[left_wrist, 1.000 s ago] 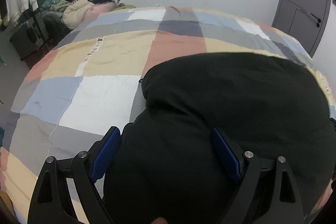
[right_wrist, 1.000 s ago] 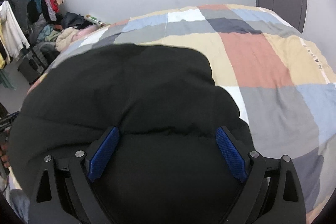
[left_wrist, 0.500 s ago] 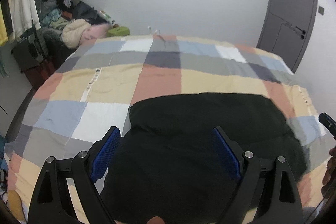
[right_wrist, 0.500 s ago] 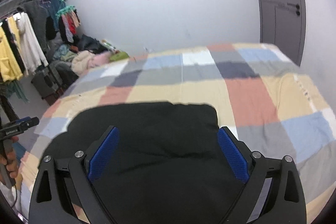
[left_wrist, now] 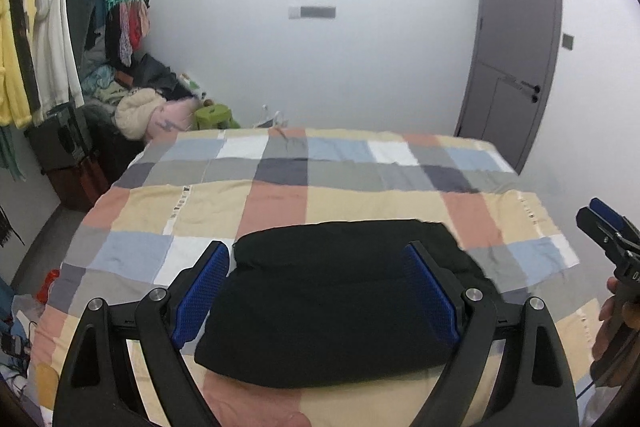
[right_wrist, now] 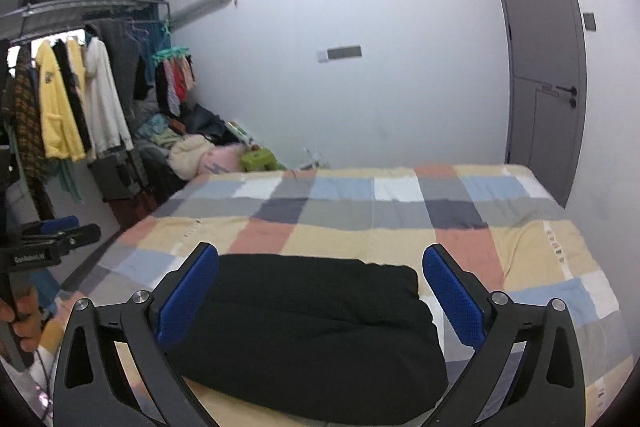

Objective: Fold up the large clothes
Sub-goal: 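Withdraw both tools from the folded jacket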

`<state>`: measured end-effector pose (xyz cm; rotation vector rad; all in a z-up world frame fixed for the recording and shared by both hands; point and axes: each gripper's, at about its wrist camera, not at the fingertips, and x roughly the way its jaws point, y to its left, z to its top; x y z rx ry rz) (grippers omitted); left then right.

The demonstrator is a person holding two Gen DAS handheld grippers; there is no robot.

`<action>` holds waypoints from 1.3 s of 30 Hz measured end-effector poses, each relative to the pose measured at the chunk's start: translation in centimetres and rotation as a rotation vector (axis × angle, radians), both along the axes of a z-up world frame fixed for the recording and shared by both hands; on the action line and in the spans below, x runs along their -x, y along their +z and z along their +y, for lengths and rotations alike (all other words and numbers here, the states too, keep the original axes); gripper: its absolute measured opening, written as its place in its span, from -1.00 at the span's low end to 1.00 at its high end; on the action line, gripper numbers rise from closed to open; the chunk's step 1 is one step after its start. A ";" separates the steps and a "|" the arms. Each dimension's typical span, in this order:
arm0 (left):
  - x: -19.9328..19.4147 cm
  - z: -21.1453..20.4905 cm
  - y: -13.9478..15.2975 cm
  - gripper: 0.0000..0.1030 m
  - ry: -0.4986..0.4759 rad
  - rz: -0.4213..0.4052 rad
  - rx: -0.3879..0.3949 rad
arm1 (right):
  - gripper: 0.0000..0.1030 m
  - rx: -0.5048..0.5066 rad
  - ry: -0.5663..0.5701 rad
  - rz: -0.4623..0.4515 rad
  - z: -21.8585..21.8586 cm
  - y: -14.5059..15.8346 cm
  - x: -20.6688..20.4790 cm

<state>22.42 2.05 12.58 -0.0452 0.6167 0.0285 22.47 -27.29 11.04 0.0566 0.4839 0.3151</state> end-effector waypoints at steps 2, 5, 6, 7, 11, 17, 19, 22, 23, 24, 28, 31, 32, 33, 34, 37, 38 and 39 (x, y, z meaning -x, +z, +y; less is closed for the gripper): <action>1.9 -0.5 1.1 0.73 -0.004 -0.014 0.010 | 0.99 -0.011 0.006 -0.019 0.1 1.0 1.4; 5.1 -1.5 2.4 0.73 -0.015 -0.038 0.005 | 0.99 -0.027 0.015 -0.061 0.1 2.8 4.7; 6.3 -1.8 2.9 0.74 -0.021 -0.048 0.005 | 0.99 -0.032 0.014 -0.074 0.1 3.2 5.7; 7.1 -1.9 3.2 0.74 -0.022 -0.057 0.008 | 0.99 -0.038 0.011 -0.086 0.1 3.6 6.6; 11.0 -2.4 3.8 0.74 -0.020 -0.086 0.014 | 1.00 -0.065 0.017 -0.118 0.4 4.4 10.0; 16.1 -2.7 3.0 0.74 -0.014 -0.099 0.031 | 1.00 -0.049 0.027 -0.116 1.5 3.4 14.0; 17.9 -2.6 2.8 0.74 -0.011 -0.111 0.045 | 1.00 -0.050 0.036 -0.106 1.8 2.9 15.2; 19.9 -2.7 2.3 0.74 0.001 -0.118 0.034 | 1.00 -0.046 0.028 -0.102 2.2 2.3 17.0; 20.3 -2.7 2.1 0.74 -0.001 -0.115 0.036 | 1.00 -0.051 0.021 -0.101 2.4 2.0 17.6; 20.7 -2.8 1.8 0.74 -0.006 -0.112 0.040 | 1.00 -0.057 0.021 -0.097 2.5 1.7 18.1; 22.1 -3.2 0.3 0.74 -0.015 -0.089 0.047 | 1.00 -0.044 0.034 -0.075 3.3 0.3 19.4; 22.7 -3.1 -1.1 0.74 -0.020 -0.071 0.057 | 1.00 -0.025 0.029 -0.066 3.7 -0.7 20.4; 23.0 -3.2 -1.6 0.74 -0.018 -0.065 0.056 | 1.00 -0.024 0.029 -0.063 3.7 -1.1 20.7; 23.2 -3.2 -2.1 0.74 -0.018 -0.058 0.055 | 1.00 -0.023 0.028 -0.060 3.6 -1.4 21.0; 23.3 -3.2 -2.6 0.74 -0.017 -0.052 0.057 | 1.00 -0.023 0.026 -0.054 3.6 -1.8 21.1; 23.4 -3.1 -3.9 0.74 -0.019 -0.034 0.057 | 1.00 -0.028 0.021 -0.043 3.4 -2.9 21.6; 23.3 -3.1 -4.1 0.74 -0.021 -0.031 0.058 | 1.00 -0.027 0.019 -0.040 3.3 -3.3 21.6; 23.4 -3.1 -4.5 0.74 -0.022 -0.029 0.057 | 1.00 -0.027 0.018 -0.040 3.2 -3.5 21.6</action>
